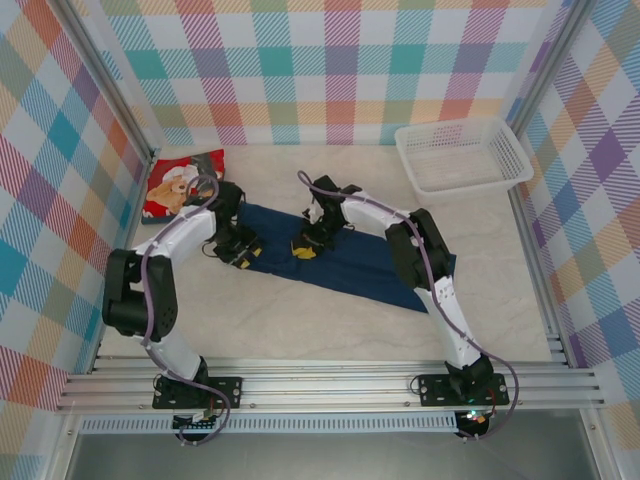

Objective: Fold and stack the t-shirts

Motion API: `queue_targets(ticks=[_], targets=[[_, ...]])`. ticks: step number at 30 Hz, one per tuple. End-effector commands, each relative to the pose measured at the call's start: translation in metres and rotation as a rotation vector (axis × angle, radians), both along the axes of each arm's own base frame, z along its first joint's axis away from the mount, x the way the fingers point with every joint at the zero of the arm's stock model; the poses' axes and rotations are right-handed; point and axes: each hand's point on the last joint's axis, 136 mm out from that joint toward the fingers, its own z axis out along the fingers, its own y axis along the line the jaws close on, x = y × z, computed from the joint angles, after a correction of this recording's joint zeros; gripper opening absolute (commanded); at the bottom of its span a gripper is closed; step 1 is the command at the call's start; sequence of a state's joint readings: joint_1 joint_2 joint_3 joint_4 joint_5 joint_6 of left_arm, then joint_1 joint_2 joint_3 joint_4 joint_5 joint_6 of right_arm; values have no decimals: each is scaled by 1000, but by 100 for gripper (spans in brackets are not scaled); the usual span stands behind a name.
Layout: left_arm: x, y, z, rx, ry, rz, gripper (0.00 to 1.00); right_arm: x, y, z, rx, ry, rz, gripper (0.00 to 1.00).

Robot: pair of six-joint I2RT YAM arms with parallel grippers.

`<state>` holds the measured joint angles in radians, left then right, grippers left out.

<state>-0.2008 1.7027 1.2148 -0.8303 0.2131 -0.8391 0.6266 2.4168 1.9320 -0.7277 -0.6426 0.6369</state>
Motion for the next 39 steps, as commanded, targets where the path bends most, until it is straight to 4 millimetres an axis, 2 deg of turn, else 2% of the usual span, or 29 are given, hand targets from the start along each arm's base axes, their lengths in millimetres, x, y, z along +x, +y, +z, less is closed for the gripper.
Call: queue_targets(ticks=[1,4,7,11,14,17,20,25,30,39], targets=[[16,2,0,37,-45,-24,39,-1,-8,12,-24,-17,-9,22],[29,-4,-3,19,-48,-41,39,0,-14,18,-58,-68,-9,23],[36,-11,-14,25,2,-71,30,2,-25,29,-92,-127,-34,26],[45,-20,-12,23,-5,-79,20,-3,-37,40,-139,-140,-111,34],[50,-20,-12,52,15,-77,13,-13,-38,44,-166,-33,-232,38],[54,-22,-18,54,40,-84,0,-27,-24,50,-155,105,-341,31],[58,-22,-27,66,64,-99,0,-43,-9,52,-197,230,-408,32],[65,-28,-37,46,65,-119,0,-65,1,35,-273,444,-549,37],[69,-30,-39,41,59,-133,0,-54,8,39,-269,496,-674,44],[69,-27,-26,48,23,-144,0,-36,16,26,-314,539,-773,45]])
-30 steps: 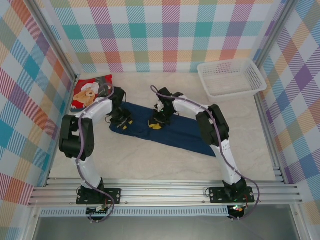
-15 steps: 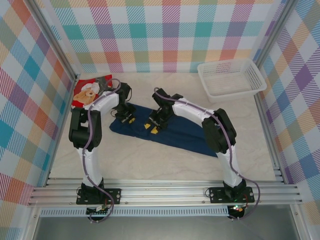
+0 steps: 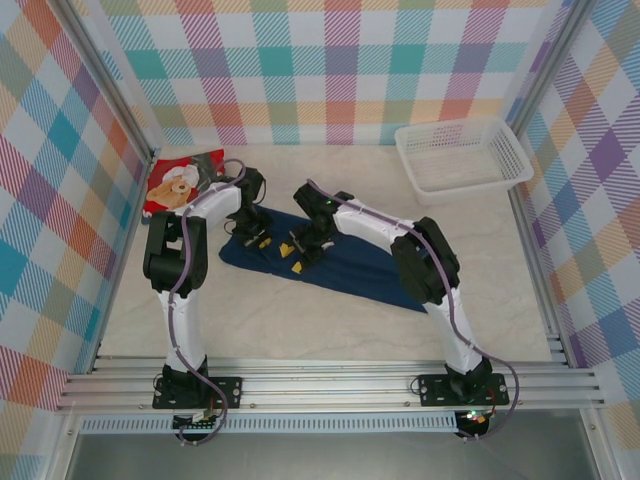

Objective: Fold and stack the t-shirts

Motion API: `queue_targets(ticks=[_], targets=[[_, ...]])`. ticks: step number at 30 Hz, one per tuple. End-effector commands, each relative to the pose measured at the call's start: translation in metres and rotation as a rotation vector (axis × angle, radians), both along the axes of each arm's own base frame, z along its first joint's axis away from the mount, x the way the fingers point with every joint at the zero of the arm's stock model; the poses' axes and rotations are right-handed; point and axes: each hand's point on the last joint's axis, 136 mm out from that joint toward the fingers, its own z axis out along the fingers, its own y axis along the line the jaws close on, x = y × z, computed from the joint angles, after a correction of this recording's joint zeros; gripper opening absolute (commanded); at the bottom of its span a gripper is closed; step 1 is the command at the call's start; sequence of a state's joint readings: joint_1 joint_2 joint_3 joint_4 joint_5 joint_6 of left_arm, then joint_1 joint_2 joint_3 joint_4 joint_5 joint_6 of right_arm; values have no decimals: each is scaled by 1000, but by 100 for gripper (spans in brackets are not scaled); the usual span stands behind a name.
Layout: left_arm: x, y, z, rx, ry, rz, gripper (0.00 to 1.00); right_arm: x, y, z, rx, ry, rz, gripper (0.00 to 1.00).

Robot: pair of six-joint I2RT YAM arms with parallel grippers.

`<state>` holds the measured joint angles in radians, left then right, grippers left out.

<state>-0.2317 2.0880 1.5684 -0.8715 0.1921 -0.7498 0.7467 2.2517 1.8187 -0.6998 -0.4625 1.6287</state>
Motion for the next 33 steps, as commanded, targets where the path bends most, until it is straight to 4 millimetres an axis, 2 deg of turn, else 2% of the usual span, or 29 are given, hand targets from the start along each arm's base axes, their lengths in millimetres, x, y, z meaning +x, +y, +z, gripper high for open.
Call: queue_targets(ticks=[1,4,9,12,15,17,20,22,23,25,29,31,33], targets=[[-4,-4,17,2,-22,-32,0,2,2,-6,-44,94,-94,45],[-4,-4,17,0,-21,-33,0,0,4,-12,-58,117,-108,44],[-4,-5,15,-4,-21,-34,0,-3,3,-13,-75,135,-97,32],[-2,-5,16,-7,-26,-33,0,-7,0,-18,-85,147,-92,18],[-1,-6,17,-9,-29,-34,0,-10,-2,-21,-93,159,-81,17],[-1,-6,17,-8,-29,-35,0,-11,-4,-23,-100,155,-79,13],[0,-5,18,-1,-31,-37,0,-7,-7,-19,-108,127,-70,0],[1,-4,21,4,-40,-41,0,-2,-12,-13,-117,90,-58,0],[1,-3,24,9,-47,-42,3,1,-14,-10,-122,71,-48,0],[2,2,36,30,-76,-42,21,6,-19,-6,-123,45,-24,0],[-4,17,70,83,-150,-29,46,11,-27,-7,-116,25,15,0],[-12,27,85,115,-184,-22,50,12,-30,-9,-114,34,15,0],[-22,39,87,145,-181,-9,49,13,-34,-10,-110,32,7,0]])
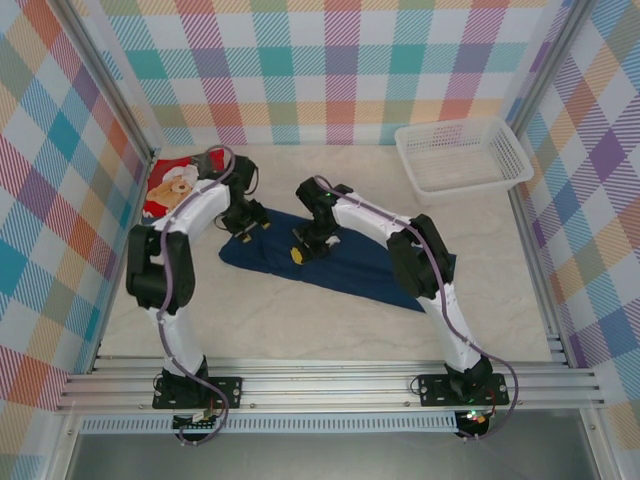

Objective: Fold and stack the t-shirts

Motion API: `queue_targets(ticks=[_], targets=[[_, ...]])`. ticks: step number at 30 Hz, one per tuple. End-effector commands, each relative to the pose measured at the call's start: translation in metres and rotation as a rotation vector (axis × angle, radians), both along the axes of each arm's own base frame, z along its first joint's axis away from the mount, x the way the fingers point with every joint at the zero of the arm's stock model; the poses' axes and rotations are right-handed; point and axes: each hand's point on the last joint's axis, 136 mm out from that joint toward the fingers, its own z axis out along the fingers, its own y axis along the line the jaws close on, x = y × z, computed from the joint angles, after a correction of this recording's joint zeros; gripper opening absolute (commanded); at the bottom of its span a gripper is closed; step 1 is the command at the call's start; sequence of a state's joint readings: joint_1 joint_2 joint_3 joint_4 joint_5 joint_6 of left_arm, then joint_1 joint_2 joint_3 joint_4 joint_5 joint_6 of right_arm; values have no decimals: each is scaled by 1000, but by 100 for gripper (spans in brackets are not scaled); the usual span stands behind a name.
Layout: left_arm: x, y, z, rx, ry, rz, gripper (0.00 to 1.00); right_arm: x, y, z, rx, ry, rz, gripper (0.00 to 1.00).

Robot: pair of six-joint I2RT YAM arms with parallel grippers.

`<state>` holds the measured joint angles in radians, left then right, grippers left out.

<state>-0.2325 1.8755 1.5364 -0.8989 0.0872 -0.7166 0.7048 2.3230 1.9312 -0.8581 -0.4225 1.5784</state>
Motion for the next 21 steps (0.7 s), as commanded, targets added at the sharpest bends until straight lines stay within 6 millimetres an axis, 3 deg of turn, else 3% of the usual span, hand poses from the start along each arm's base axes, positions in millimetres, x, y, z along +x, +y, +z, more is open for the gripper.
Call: queue_targets(ticks=[1,4,7,9,14,21], targets=[[-28,26,15,81,6,24,49,-1,-14,3,-15,-3,14,0],[-46,42,2,69,35,79,40,0,-18,-1,-11,3,7,0],[-45,32,-12,-39,28,75,33,1,-17,-3,3,6,6,0],[-42,22,-21,-95,15,53,33,1,-18,-5,4,13,6,0],[-30,20,-34,-109,-51,22,39,4,-18,-4,15,7,11,0],[-18,20,-15,-114,-116,57,46,2,-19,-6,17,12,10,0]])
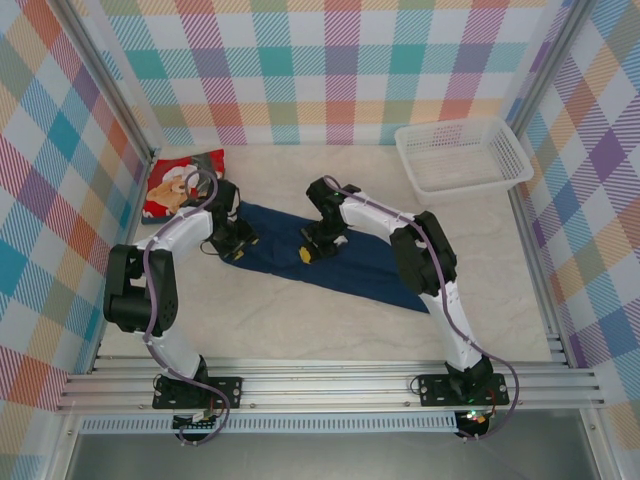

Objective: Fold and stack the t-shirts

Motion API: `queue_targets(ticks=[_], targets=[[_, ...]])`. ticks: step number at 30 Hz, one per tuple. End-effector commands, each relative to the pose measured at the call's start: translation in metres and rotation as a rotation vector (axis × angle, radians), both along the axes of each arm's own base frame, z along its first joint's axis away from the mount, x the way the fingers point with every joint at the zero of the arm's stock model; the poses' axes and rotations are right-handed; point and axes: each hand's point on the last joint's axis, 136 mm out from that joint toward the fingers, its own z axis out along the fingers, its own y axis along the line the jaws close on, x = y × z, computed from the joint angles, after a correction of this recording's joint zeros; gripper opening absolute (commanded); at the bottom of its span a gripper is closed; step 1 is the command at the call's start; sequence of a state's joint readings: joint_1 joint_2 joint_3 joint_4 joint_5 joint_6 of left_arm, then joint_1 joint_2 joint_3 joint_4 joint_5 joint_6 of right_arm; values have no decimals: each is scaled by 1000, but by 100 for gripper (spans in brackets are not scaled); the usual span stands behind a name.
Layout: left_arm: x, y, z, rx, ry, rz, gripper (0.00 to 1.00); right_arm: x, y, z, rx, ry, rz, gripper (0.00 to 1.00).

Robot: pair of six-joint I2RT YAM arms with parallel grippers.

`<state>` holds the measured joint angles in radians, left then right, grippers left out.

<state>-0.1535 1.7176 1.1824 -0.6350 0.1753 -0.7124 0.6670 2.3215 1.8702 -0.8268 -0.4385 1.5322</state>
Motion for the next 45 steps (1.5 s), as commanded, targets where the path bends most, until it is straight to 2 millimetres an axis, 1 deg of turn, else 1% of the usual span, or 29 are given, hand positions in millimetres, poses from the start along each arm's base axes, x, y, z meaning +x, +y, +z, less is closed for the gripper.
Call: queue_targets(ticks=[1,4,6,8,10,12,15,18,19,20,22,23,26,29,32,34,41,45], targets=[[10,-4,13,-22,-54,6,46,-4,-3,8,15,6,5,0],[2,-5,-6,-32,-7,-5,38,-3,-3,8,15,5,3,0],[-4,-3,-14,-13,20,-6,37,-3,-3,8,17,3,4,0],[-3,-2,-14,-9,4,-1,37,-2,-2,9,19,1,5,0],[6,-8,-14,-37,-25,-8,36,-3,-3,9,18,1,7,0],[13,-13,-14,-43,-34,-23,33,-3,-3,10,17,0,6,0],[11,-11,-23,7,20,-48,29,-2,-4,11,16,-4,5,0],[7,-10,-25,20,22,-59,26,-1,-3,11,21,-4,5,0],[7,-11,-26,18,20,-59,23,-1,-2,12,23,-7,6,0],[7,-11,-27,16,20,-59,18,-1,-2,13,23,-9,6,0],[8,-10,-27,31,16,-58,4,0,-2,14,24,-17,8,0],[8,-6,-26,49,18,-53,0,0,-3,15,22,-18,9,0],[4,10,-17,142,10,-48,0,2,-6,20,16,-33,19,0],[-4,22,-5,210,15,-59,0,5,-13,31,-7,-64,46,0],[-14,33,3,263,16,-53,0,2,-21,36,-21,-65,63,0],[-17,37,5,274,17,-51,0,0,-25,37,-26,-61,75,0],[-19,41,9,302,15,-56,0,4,-35,47,-50,-92,95,0],[-23,46,10,344,28,-65,0,7,-40,55,-75,-103,144,0]])
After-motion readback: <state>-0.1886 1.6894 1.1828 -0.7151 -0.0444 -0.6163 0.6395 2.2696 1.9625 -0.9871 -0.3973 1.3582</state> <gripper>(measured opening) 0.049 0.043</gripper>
